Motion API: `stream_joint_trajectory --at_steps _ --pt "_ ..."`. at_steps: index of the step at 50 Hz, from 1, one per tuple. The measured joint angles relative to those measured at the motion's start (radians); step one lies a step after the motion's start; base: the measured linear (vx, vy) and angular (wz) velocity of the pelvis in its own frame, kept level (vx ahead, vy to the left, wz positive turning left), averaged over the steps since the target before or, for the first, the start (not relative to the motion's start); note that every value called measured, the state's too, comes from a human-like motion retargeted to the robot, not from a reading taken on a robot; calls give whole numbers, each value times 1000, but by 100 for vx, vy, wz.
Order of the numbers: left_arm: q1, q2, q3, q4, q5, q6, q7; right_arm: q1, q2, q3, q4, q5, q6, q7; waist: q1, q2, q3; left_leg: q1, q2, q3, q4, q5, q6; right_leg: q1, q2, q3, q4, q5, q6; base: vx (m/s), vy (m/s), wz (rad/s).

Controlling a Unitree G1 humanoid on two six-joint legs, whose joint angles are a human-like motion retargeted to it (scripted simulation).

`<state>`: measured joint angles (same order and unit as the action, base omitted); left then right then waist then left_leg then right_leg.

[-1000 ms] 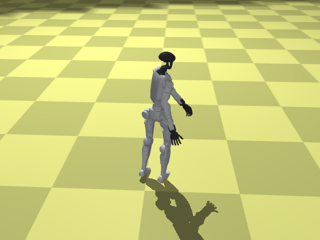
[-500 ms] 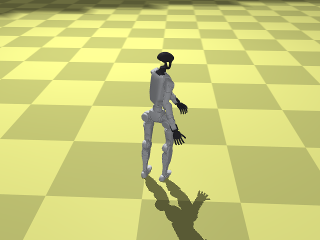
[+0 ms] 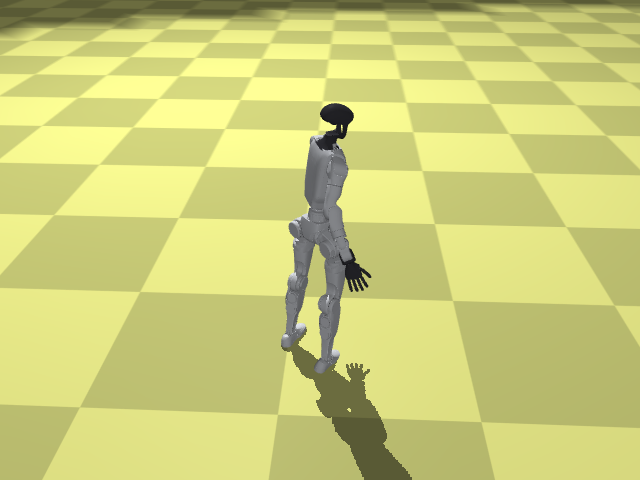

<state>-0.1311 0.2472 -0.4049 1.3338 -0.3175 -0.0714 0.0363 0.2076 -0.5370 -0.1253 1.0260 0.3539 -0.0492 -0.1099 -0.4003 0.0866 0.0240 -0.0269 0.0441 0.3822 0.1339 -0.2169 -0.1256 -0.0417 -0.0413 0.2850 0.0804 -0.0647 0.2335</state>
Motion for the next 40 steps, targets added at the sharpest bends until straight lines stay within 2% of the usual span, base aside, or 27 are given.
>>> stream_joint_trajectory --at_steps 3,5,7,10,12,15,19,22,25,28,31,33,36,38,40 --pt "57 18 -7 -16 3 8 -5 14 21 -14 -43 2 -7 -11 -28 21 14 30 18 39 -17 -3 -12 -26 26 -43 59 -13 -94 15 18 -52" --pt "83 23 2 -20 5 21 -8 31 34 -30 -72 13 -13 -14 -50 44 27 54 31 51 -41 -1 -21 -57 54 -106 113 -63 -149 17 17 -29" --pt "92 18 31 -15 7 31 -11 51 44 -50 -95 18 -16 -9 -73 57 32 78 22 55 -70 -4 -24 -87 80 -146 121 -97 -136 20 14 -7" --pt "93 5 81 -3 -8 27 -10 82 58 -75 -97 9 -13 2 -92 53 23 109 -19 55 -95 -24 -12 -94 103 -123 29 -3 -68 22 12 2" --pt "81 -4 105 0 -30 29 2 90 62 -83 -76 23 -5 -3 -85 55 23 115 -34 60 -86 -40 -1 -86 100 -99 6 37 -83 19 13 -11" --pt "52 -19 125 5 -72 33 31 86 65 -73 -30 50 6 -22 -63 51 31 93 -44 66 -4 -51 28 -73 71 -82 24 14 -109 18 15 -16" --pt "15 -37 139 16 -115 27 67 75 71 -36 13 45 22 -37 -39 2 28 -21 -53 18 262 -32 68 -42 2 -64 23 13 -83 17 16 -15" --pt "7 -45 142 13 -124 16 81 70 75 -12 16 32 22 -39 -31 -30 11 -92 -37 -18 369 -69 60 -20 -39 -50 -3 27 -57 16 17 -19" --pt "1 -50 131 5 -114 5 79 59 76 -1 8 22 16 -25 -25 -50 -6 -91 12 12 278 -109 61 -16 -63 -40 -13 38 -30 15 19 -28" --pt "-8 -49 105 4 -94 -11 78 54 78 7 1 16 4 -10 -13 -48 -4 -61 54 -27 94 -25 35 -11 -53 -30 -8 23 -21 13 23 -42" --pt "-25 -44 73 9 -64 -18 84 65 90 6 -4 17 -3 -8 -15 -50 3 -47 56 -79 39 34 -8 -7 -50 -27 7 -3 -26 9 26 -14" --pt "-44 -41 55 12 -46 -13 92 76 100 1 -4 27 -2 -12 -24 -52 9 -39 47 -83 34 26 -25 -10 -54 -45 29 -7 -51 7 29 26" --pt "-76 -43 31 12 -38 10 102 93 111 -5 3 62 3 -20 -39 -30 37 -11 48 -102 -4 37 -37 -32 -36 -109 111 -3 -163 7 30 42" --pt "-95 -47 20 10 -39 25 106 105 114 -8 9 87 3 -22 -53 -5 59 7 59 -123 -31 51 -47 -57 -3 -147 191 -39 -237 9 26 54" --pt "-108 -53 15 10 -37 31 107 122 114 -14 15 103 -3 -19 -74 19 72 18 68 -147 -47 58 -58 -84 42 -154 257 -101 -264 12 20 65"
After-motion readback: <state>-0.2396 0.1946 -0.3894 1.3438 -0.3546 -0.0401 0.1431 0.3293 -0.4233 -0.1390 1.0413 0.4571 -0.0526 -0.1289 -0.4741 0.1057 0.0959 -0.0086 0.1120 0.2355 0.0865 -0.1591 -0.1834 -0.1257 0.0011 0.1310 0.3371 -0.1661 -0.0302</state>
